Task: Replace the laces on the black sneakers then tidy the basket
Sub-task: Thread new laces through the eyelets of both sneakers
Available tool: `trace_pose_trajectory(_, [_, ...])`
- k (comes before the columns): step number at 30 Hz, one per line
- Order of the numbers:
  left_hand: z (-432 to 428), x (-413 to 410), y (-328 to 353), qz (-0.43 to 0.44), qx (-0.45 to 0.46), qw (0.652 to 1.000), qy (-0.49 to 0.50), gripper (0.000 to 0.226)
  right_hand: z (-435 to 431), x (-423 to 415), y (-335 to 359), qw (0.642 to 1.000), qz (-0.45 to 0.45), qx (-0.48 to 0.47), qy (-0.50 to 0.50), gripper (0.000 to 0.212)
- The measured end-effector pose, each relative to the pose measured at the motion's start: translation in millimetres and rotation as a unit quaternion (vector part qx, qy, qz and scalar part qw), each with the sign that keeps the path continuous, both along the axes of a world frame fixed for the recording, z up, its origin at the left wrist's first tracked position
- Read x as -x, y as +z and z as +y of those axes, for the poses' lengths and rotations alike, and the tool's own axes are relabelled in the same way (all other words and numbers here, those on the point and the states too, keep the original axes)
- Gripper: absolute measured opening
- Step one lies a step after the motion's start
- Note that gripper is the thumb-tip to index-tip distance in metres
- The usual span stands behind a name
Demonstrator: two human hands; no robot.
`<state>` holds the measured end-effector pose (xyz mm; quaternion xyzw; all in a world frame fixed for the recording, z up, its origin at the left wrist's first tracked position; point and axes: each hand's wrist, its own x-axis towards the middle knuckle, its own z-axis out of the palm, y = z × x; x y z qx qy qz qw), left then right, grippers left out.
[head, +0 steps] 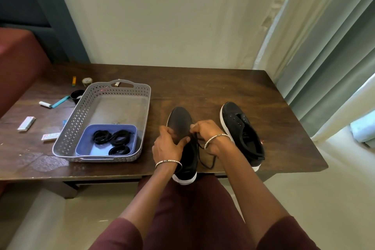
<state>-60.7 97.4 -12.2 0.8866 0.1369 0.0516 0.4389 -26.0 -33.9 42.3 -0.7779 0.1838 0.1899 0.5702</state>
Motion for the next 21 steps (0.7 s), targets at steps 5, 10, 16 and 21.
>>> trace_pose_trajectory(5, [3.2, 0.1, -7.4, -0.007, 0.017, 1.000, 0.008, 0.055, -12.6, 6.2, 48.7, 0.952, -0.123, -0.281, 0.009, 0.023])
trace_pose_trajectory(10, [5.1, -1.9, -11.6, -0.012, 0.030, 0.999, 0.012, 0.057, -14.1, 9.8, 26.0, 0.990, -0.100, -0.092, -0.039, 0.027])
trace_pose_trajectory(16, [5.2, -1.2, -18.6, -0.020, 0.051, 0.998, 0.024, 0.059, 3.7, 11.7, -22.5, 0.919, -0.143, 0.334, 0.155, 0.031])
trace_pose_trajectory(21, [7.8, -4.3, -17.2, 0.011, 0.062, 0.997, 0.034, 0.059, 6.1, -1.0, -8.0, 0.909, -0.123, 0.352, 0.187, 0.024])
